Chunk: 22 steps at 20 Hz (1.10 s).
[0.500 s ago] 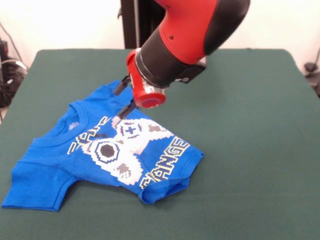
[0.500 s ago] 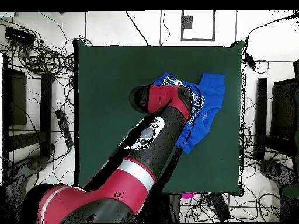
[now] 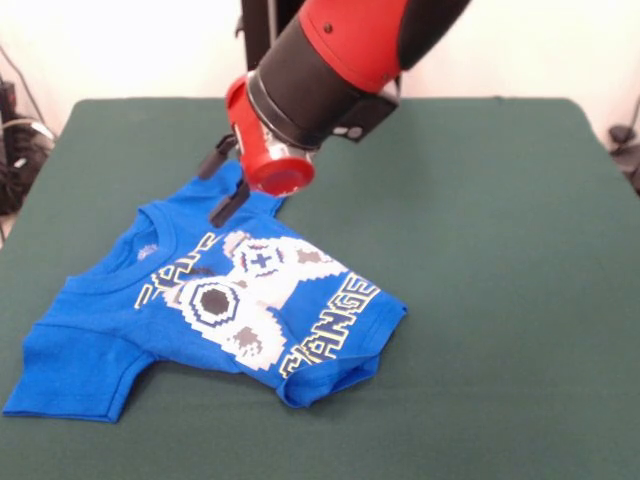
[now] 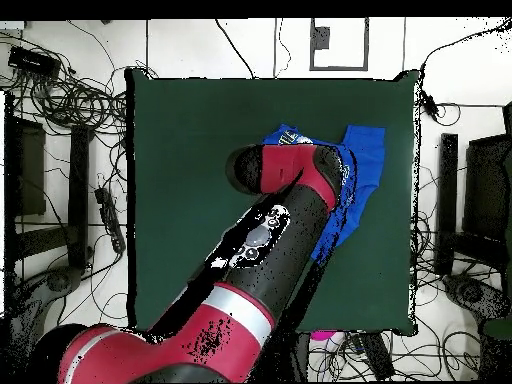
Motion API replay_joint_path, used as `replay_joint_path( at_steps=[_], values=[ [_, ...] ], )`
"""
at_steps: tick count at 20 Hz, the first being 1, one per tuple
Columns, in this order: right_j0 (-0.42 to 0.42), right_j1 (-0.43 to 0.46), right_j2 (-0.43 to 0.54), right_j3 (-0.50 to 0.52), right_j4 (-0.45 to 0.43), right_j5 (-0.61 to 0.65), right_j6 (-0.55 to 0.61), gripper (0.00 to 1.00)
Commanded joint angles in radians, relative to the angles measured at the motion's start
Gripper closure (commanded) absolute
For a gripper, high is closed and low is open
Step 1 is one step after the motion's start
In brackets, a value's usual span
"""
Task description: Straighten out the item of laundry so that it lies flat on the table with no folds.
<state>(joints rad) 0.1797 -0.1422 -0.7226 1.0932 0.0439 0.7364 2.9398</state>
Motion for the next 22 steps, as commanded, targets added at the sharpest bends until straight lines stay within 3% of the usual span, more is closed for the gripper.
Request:
replay_joint_path(
  at_steps=[1,15,19,22],
  values=[
    [0.0,0.005,0.207,0.044,-0.001,-0.024,-0.066,0.0],
    [0.024,0.078,0.273,0.008,0.03,-0.076,0.047,0.0],
    [0.042,0.082,0.252,-0.013,0.008,-0.152,0.072,0.0],
    [0.051,0.072,0.249,-0.021,0.016,-0.127,0.069,0.0]
  ],
)
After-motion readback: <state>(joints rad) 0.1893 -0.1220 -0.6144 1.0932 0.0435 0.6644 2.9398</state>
